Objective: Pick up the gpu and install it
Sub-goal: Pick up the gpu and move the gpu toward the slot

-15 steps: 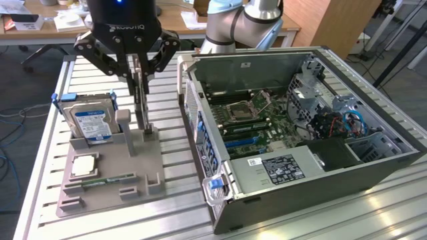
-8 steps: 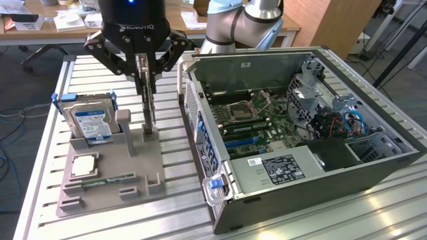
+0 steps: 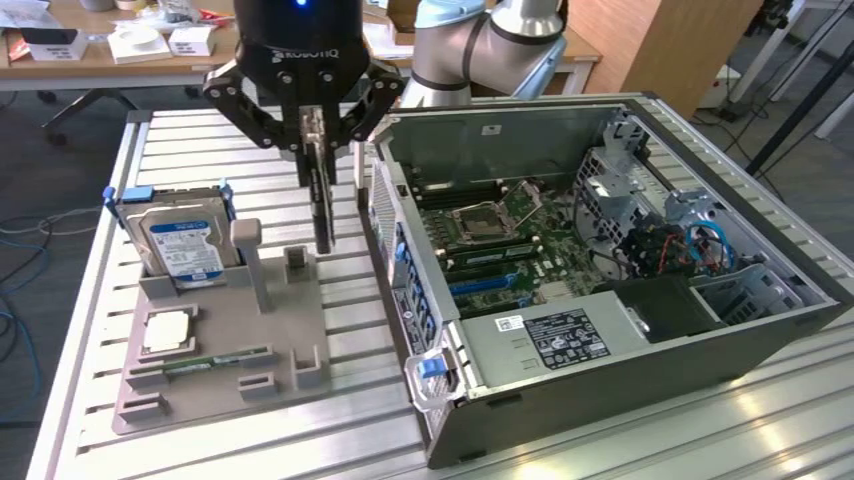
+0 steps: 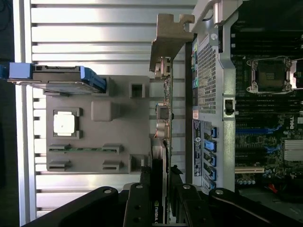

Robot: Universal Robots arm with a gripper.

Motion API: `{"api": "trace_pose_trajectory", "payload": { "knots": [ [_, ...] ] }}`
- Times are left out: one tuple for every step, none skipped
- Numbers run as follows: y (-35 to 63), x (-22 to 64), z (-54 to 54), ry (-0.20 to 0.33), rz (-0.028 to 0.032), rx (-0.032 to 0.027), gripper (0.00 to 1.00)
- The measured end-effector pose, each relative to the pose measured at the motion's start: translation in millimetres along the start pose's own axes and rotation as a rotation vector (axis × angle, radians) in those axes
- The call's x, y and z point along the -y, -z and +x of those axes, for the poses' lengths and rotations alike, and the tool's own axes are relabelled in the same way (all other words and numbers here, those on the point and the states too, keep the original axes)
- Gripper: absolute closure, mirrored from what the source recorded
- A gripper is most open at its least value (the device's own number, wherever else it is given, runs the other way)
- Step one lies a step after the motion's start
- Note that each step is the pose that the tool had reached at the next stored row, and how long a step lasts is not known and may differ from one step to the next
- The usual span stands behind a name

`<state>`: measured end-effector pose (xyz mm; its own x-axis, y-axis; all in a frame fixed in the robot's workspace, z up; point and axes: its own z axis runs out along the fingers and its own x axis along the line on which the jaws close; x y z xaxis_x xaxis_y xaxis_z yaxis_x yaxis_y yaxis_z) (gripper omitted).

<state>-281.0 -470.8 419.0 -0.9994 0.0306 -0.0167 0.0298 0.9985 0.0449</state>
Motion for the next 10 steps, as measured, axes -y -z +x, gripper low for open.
{"api": "trace_pose_trajectory", "payload": {
  "knots": [
    [-0.1,-0.1,-2.8,0.000,-0.0001,0.0001,0.73],
    [-0.1,-0.2,-5.7,0.000,0.0000,0.0000,0.73],
    [-0.2,-0.3,-8.6,0.000,-0.0001,0.0000,0.73],
    [-0.3,-0.3,-11.7,0.000,-0.0001,0.0001,0.73],
    [-0.3,-0.4,-14.6,0.000,0.0000,0.0000,0.73],
    [-0.3,-0.5,-17.6,0.000,0.0000,0.0000,0.73],
    [-0.4,-0.7,-23.8,0.000,0.0001,0.0000,0.73],
    [-0.6,-0.9,-30.6,0.000,0.0000,0.0000,0.73],
    [-0.6,-1.0,-34.0,0.000,0.0000,0.0000,0.73],
    [-0.7,-1.1,-37.4,0.000,-0.0001,0.0000,0.73]
  ]
}}
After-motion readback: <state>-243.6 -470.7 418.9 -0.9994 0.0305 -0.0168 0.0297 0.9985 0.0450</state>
